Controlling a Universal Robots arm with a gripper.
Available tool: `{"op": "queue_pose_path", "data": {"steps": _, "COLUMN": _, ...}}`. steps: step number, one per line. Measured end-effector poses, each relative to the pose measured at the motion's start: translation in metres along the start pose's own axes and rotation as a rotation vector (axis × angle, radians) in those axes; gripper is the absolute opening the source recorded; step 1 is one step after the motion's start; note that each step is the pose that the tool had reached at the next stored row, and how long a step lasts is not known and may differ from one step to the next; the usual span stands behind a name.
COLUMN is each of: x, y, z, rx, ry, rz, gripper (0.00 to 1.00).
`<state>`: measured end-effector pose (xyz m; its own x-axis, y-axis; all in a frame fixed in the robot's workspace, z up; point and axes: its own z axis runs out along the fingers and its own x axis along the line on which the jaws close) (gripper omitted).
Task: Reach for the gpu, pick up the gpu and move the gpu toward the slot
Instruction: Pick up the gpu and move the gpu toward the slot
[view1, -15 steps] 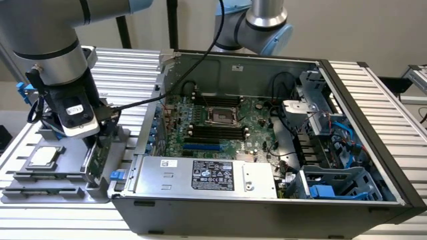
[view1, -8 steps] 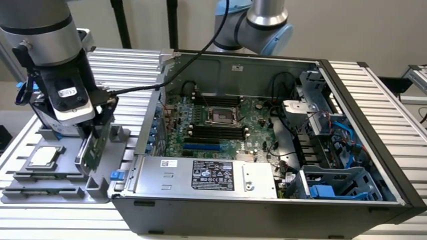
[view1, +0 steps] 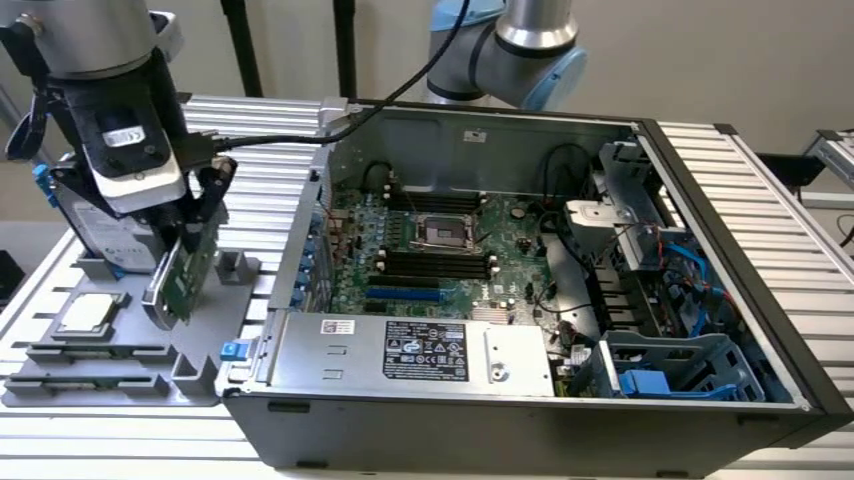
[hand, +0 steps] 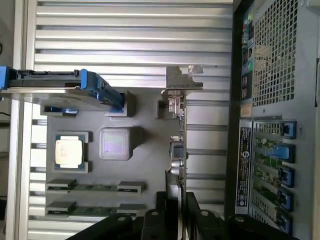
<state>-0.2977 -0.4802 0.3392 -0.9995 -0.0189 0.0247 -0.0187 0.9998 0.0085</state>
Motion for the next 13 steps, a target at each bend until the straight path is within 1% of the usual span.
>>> {"op": "queue_pose_path", "data": {"steps": 6, "x": -0.013, "y": 0.0000, "z": -0.0278, "rx": 0.0000, "ry": 0.0014, "rz": 0.000, "gripper": 0.26}}
{"op": "queue_pose_path", "data": {"steps": 10, "x": -0.025, "y": -0.0001, "z": -0.0463, "rx": -0.0010, "ry": 0.0026, "rz": -0.001, "gripper": 0.26}}
{"op": "queue_pose_path", "data": {"steps": 13, "x": -0.037, "y": -0.0004, "z": -0.0602, "rx": -0.0031, "ry": 0.0033, "rz": -0.002, "gripper": 0.26}}
